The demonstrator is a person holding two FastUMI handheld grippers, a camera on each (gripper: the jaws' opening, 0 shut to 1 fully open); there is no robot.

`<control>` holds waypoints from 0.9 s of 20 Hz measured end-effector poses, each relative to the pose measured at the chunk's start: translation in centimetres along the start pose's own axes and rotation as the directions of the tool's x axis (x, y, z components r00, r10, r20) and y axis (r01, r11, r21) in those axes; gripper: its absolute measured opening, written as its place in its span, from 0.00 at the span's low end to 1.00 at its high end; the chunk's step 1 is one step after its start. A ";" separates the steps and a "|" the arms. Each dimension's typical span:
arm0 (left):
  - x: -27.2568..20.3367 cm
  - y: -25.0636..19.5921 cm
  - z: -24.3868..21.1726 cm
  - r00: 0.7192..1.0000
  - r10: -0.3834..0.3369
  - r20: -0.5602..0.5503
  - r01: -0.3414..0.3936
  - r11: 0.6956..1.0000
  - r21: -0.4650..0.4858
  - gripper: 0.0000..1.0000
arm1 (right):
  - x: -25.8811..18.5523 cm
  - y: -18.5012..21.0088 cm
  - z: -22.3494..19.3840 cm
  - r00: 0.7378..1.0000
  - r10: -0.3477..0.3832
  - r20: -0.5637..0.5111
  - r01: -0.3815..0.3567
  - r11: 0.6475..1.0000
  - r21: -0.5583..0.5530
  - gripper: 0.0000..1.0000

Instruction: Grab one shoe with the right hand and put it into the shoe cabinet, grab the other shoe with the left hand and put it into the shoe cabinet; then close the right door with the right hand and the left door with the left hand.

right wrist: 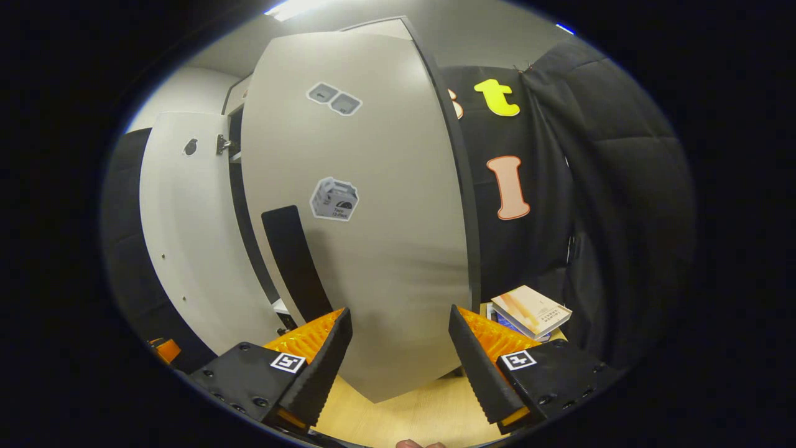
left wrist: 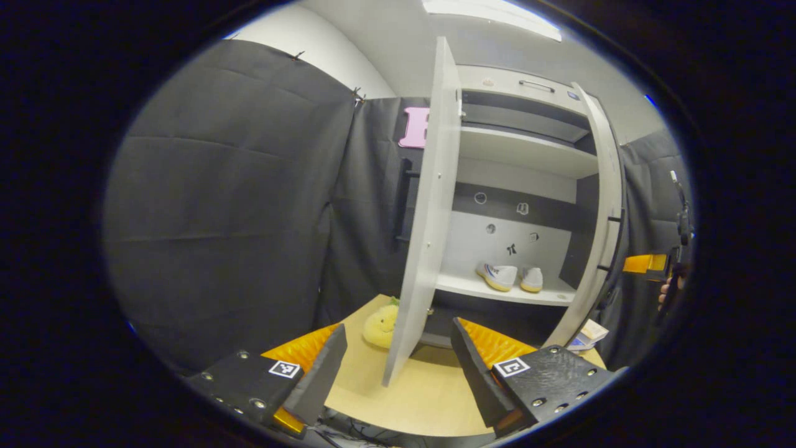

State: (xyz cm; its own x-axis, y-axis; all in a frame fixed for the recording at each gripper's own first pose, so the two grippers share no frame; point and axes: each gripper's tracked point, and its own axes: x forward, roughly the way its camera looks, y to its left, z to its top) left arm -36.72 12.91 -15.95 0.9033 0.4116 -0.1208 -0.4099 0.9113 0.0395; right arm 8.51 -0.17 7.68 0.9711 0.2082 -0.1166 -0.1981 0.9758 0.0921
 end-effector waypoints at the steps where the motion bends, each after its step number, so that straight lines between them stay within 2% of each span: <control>1: 0.4 1.3 0.7 1.000 0.018 0.014 -0.019 1.000 0.014 0.96 | 0.2 -0.5 -0.2 1.000 -0.015 -0.001 0.015 1.000 -0.010 0.98; 4: 2.1 4.6 2.9 0.996 0.068 0.052 -0.069 0.997 0.016 0.96 | 0.3 -1.2 -0.8 0.999 -0.054 0.004 0.055 0.997 -0.050 0.98; 7: 4.2 6.2 5.4 0.993 0.051 0.104 -0.051 0.999 0.004 0.96 | 0.1 -1.7 -1.1 0.997 -0.079 0.014 0.079 0.994 -0.074 0.98; 11: 8.5 6.2 8.6 0.985 -0.075 0.156 0.078 0.997 -0.015 0.96 | -0.2 -1.0 -1.3 0.997 -0.070 0.026 0.072 0.995 -0.064 0.98; 18: 15.4 6.6 12.4 0.963 -0.198 0.183 0.186 0.979 0.079 0.96 | -1.0 -2.0 -1.7 0.990 -0.137 0.039 0.140 0.986 -0.094 0.98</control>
State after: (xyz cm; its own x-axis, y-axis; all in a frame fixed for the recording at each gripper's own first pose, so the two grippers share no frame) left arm -23.91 25.40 -5.23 0.9741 0.2189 0.0572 -0.2236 0.9701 0.0942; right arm 7.71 -2.22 5.94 0.9935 0.0700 -0.0894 -0.0719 0.9972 -0.0185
